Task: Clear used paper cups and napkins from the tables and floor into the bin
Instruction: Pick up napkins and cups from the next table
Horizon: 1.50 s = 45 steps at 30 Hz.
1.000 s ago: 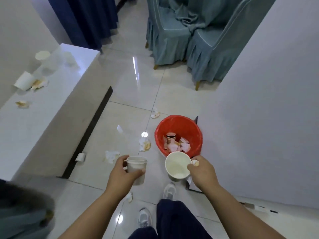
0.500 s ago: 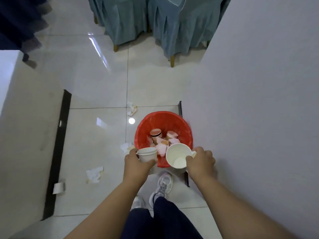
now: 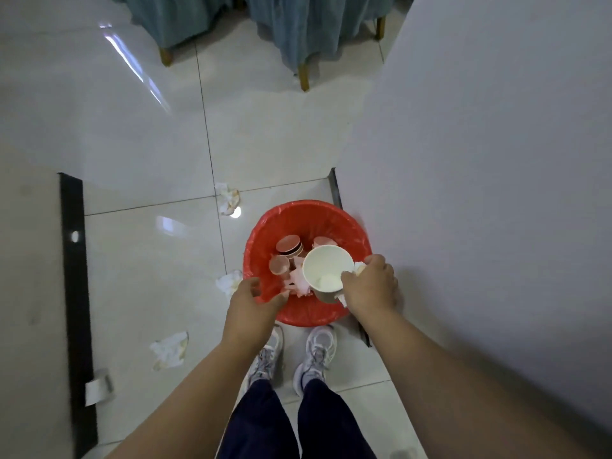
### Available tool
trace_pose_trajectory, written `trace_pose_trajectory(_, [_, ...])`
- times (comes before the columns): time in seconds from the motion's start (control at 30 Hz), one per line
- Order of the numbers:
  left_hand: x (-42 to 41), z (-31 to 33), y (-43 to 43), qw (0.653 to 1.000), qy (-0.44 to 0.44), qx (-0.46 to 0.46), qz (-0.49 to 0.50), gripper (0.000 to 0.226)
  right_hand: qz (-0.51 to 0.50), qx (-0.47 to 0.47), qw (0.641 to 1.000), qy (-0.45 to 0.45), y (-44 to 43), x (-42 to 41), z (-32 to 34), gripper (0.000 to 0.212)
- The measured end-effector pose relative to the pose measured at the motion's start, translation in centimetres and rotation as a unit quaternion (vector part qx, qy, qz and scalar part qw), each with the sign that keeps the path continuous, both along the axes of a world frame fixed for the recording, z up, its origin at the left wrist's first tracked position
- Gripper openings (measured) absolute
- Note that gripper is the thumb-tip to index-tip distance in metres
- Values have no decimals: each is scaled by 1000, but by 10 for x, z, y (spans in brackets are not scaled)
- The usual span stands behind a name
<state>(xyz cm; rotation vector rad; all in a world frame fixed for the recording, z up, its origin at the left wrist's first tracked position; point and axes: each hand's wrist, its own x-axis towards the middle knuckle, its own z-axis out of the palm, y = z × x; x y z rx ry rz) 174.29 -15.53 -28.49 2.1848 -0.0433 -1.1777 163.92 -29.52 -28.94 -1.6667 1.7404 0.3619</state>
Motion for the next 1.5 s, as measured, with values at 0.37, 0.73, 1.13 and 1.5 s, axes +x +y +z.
trace_pose_trajectory(0.37, [33,5,8,999,6,12,-52,32,-50,84,989,-110,10,10,-16,55])
trace_pose_trajectory(0.73, [38,69,8,993,7,-38,-113,25,-206,111,941,-244,67,-19,51,8])
trace_pose_trajectory(1.13, [-19,129,48,973,33,-67,-218,20,-241,33,938,-248,140,-109,125,2])
trace_pose_trajectory(1.5, [-156,162,97,943,25,-129,-304,10,-264,-16,924,-277,227,-256,152,7])
